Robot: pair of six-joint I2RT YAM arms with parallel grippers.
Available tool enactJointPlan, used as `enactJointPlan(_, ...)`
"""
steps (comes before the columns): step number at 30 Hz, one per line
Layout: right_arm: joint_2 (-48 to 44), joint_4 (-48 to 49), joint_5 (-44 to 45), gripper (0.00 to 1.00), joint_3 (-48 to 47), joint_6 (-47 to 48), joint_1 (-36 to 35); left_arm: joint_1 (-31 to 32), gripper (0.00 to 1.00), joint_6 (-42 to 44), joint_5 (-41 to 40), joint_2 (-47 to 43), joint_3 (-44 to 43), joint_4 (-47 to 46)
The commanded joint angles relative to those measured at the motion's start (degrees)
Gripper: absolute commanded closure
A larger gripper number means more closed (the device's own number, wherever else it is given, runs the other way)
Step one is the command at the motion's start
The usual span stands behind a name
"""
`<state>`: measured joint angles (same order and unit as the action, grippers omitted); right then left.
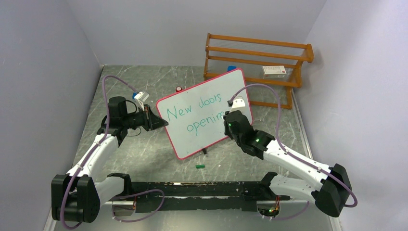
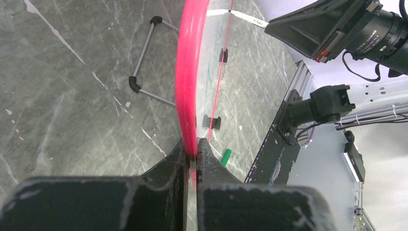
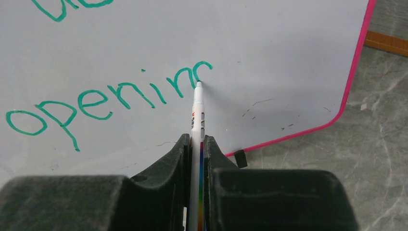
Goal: Write a sentence on the whiteboard
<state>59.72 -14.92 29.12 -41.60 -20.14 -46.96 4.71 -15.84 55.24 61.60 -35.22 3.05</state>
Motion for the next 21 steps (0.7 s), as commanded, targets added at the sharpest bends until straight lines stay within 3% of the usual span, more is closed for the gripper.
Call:
enactJointPlan(1,0.0,-1.4,0.6,1.00,1.2,-0.6,0.4,-0.2,0.95,2.3,-4.6,0.8,-0.9,2.9)
enactJointPlan(21,1.0,1.9,3.7,1.00,0.0,0.8,1.1,-0.2,0.95,2.3,-4.5,0.9,-0.9,2.9)
